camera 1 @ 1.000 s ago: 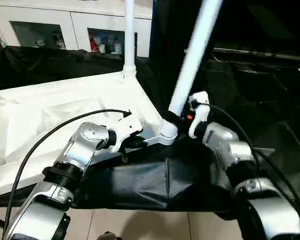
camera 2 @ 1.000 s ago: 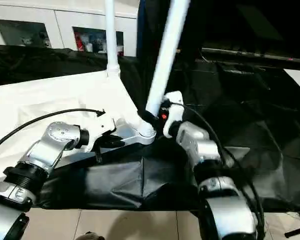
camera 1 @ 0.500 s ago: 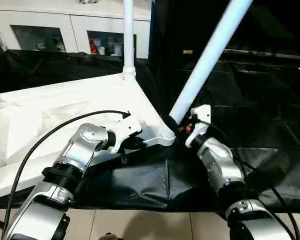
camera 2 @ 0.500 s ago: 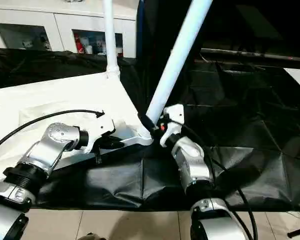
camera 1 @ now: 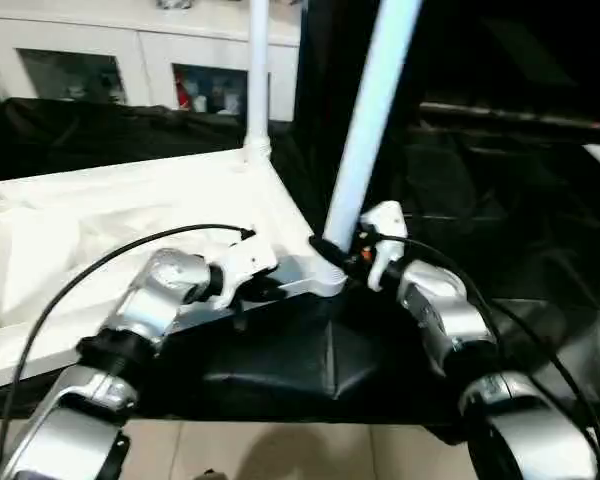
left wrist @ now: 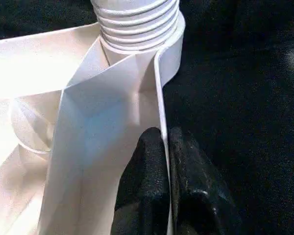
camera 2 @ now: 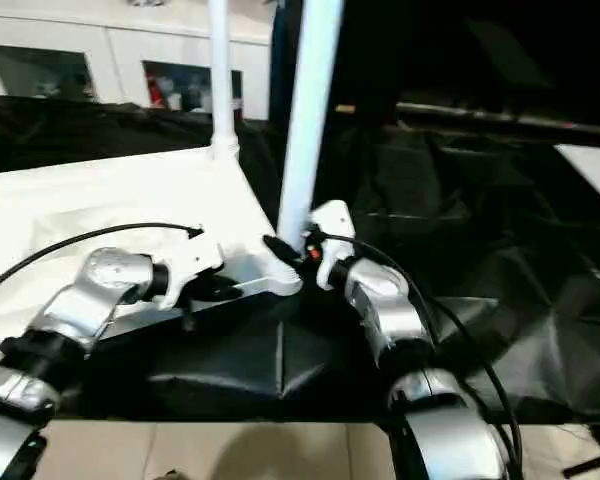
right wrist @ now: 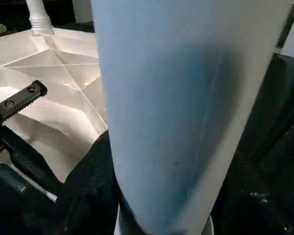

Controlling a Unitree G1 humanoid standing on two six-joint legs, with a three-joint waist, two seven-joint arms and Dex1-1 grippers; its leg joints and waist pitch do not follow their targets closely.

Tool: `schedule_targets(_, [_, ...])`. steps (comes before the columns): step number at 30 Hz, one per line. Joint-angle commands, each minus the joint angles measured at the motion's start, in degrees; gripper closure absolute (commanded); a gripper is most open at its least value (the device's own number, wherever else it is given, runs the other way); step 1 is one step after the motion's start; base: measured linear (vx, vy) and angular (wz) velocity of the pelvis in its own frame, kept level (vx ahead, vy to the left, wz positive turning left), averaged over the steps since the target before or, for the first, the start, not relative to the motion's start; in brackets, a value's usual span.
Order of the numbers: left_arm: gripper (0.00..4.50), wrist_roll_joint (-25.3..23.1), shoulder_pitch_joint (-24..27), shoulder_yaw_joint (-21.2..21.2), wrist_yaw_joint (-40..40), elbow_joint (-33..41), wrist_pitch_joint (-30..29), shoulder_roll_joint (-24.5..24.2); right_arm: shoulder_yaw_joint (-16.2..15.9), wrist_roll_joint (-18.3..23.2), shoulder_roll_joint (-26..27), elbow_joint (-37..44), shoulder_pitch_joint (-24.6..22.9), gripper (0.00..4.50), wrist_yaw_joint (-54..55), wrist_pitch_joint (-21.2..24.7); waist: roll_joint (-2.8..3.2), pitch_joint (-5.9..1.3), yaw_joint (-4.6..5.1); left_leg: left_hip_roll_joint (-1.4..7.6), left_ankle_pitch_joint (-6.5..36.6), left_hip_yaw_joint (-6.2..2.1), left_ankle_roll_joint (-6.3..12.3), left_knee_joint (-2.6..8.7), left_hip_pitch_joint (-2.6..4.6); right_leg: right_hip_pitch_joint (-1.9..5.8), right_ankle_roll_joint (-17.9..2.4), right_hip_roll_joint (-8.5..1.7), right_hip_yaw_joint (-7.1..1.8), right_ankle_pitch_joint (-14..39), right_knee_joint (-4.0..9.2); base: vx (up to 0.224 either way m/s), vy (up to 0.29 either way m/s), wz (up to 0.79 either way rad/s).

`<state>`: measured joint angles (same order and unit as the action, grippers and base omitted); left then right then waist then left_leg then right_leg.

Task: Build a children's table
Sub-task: Insert table leg to table base

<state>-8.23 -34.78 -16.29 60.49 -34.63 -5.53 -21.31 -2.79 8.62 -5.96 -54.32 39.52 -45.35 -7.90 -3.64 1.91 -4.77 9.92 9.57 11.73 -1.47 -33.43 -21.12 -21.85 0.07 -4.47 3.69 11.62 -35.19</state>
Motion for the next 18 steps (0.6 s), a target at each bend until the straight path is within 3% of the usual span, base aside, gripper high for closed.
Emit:
schedule_targets(1, [4.50,1.12,1.27,-2.13,2.73,0.84,2.87,1.09,-3.55,-3.55,-0.12,-4.37,-1.97,2.59,-1.98,3.77,0.12,-1.92,0.29,4.39,24.61,-2.66,-2.99,5.03,1.71,0.08,-10.05,-5.53,-3.38,24.32,5.60,0.000,0.000,0.00])
schedule_targets(4, [4.50,3.22,1.82,-2.33,6.77,0.87,5.40,1.39,-2.50,-2.30,-0.73,-4.11,-3.35,2.59,-4.38,3.02,0.02,-2.04,0.17,4.36,23.49,-2.59,-2.57,5.02,1.57,0.28,-10.00,-5.60,-3.44,23.32,5.56,0.000,0.000,0.00])
schedule_targets(7, [4.50,4.96,2.31,-2.29,9.88,1.24,6.05,1.49,-2.34,-1.87,-1.26,-3.31,-4.81,2.59,-6.00,1.54,0.07,-2.25,-0.16,4.32,19.81,-2.23,-1.30,4.99,1.39,0.61,-11.05,-5.38,-3.47,17.47,5.12,0.000,0.000,0.00])
schedule_targets(9, [4.50,5.53,2.50,-2.95,12.85,0.90,7.77,0.92,-2.61,-1.57,-1.93,-2.06,-6.49,2.59,-8.08,0.78,0.44,-2.25,-0.30,4.27,19.37,-2.22,-0.93,5.00,1.31,0.76,-11.23,-5.34,-3.44,16.68,5.08,0.000,0.000,0.00])
schedule_targets(12, [4.50,5.42,2.44,-4.08,16.01,-0.14,10.54,0.02,-3.02,-1.37,-2.74,-0.64,-8.31,2.59,-10.50,0.53,0.40,-2.31,-0.52,4.40,19.34,-2.21,-0.53,5.08,1.40,0.88,-10.99,-5.24,-3.38,16.60,5.09,0.000,0.000,0.00])
schedule_targets(14, [4.50,5.60,2.41,-4.64,19.02,-0.58,12.08,-0.73,-3.68,-1.65,-3.69,1.19,-10.52,2.59,-12.56,0.20,1.28,-2.35,-0.66,4.49,20.57,-2.20,-1.50,5.32,1.65,0.78,-11.42,-5.02,-3.28,16.12,5.09,0.000,0.000,0.00])
schedule_targets(16, [4.50,6.09,2.18,-4.48,20.45,-0.66,11.86,-0.81,-3.96,-1.86,-3.97,1.78,-11.20,2.59,-13.24,0.14,1.13,-2.27,-0.62,4.61,21.73,-2.24,-1.95,5.46,1.72,0.68,-11.45,-4.97,-3.26,16.70,5.06,0.000,0.000,0.00])
schedule_targets(17, [4.50,6.17,2.10,-4.39,20.72,-0.70,11.71,-0.83,-3.98,-1.92,-3.99,1.96,-11.36,2.59,-13.40,0.14,1.39,-2.17,-0.53,4.56,23.53,-2.26,-2.57,5.53,1.81,0.60,-11.49,-5.03,-3.30,18.03,5.27,0.000,0.000,0.00])
schedule_targets(18, [4.50,6.18,1.87,-4.30,20.77,-0.92,11.62,-0.76,-4.01,-2.04,-4.06,2.12,-11.63,2.59,-13.38,0.09,1.54,-1.98,-0.49,4.51,26.46,-2.53,-3.31,5.55,2.06,0.33,-11.00,-5.31,-3.37,22.47,5.64,0.000,0.000,0.00])
